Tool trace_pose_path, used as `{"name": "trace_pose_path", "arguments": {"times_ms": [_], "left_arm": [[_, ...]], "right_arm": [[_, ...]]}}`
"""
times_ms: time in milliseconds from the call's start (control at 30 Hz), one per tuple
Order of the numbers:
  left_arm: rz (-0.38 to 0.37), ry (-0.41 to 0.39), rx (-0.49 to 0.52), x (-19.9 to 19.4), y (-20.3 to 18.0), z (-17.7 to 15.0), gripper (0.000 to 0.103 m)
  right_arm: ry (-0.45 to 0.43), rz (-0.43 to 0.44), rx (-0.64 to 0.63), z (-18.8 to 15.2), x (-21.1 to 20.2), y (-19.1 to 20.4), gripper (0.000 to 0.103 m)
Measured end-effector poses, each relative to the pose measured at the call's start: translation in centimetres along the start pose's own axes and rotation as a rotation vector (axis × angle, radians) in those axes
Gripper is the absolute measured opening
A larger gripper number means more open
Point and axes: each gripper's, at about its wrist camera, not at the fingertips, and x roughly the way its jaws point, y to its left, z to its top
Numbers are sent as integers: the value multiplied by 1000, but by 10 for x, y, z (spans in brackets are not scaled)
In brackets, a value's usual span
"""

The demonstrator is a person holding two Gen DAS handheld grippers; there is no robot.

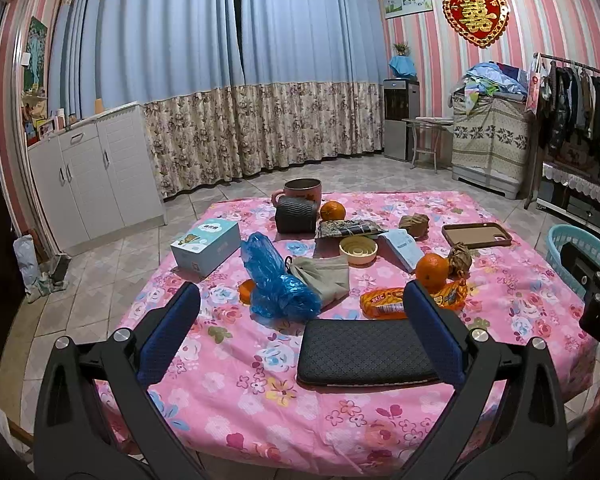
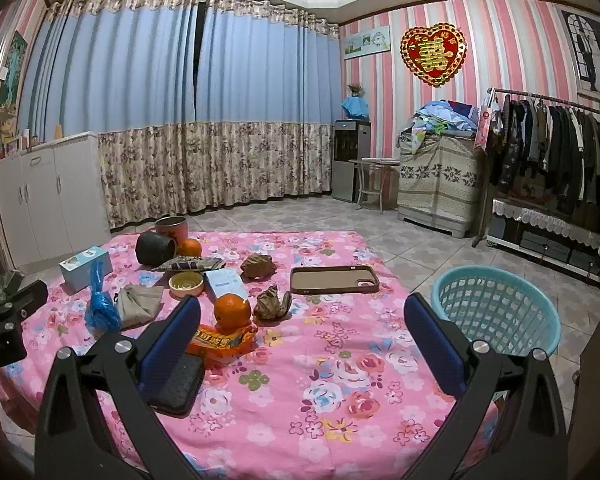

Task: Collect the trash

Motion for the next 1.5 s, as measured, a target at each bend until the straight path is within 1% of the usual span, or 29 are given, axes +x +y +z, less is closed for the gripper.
{"name": "trace_pose_path", "arguments": {"times_ms": [333,433,533,667,767,833,900,967,1033,1133,1200,1300,1400,1467,1500], "left_arm": [[7,2,4,0,1,0,98],[16,12,2,1,4,1,98],[10,31,-12,4,9,2,98],[7,59,-15,12,11,7,98],[33,59,1,19,14,17,98],[36,69,-14,25,18,23,98],[28,79,-31,35,26,31,98],[45,86,-31,47,32,40,98],[54,95,-37,57,37,48,98],[54,101,-65,76,49,64,98],[56,103,-86,87,54,72,98],[61,114,-95,105,57,80,98],[79,132,-81,121,56,74,98],[71,181,-84,135,57,60,98],[62,223,-83,146,57,50,97]], "right_arm": [[1,-1,-5,1,-1,0,99],[-6,-5,4,1,-2,-3,99],[-12,-18,12,4,-2,-7,99],[2,-27,17,7,6,-11,99],[6,-1,27,12,16,-14,99],[2,11,40,14,21,-18,99],[40,0,39,20,29,-20,99],[81,-37,22,28,39,-21,99],[91,-23,24,38,47,-22,99],[86,-51,32,47,60,-24,99],[107,-67,32,52,74,-23,99],[148,-70,-3,57,99,-15,99],[156,-46,-37,55,117,-3,99],[158,-23,-67,50,130,7,99],[170,-12,-87,47,136,12,99]]}}
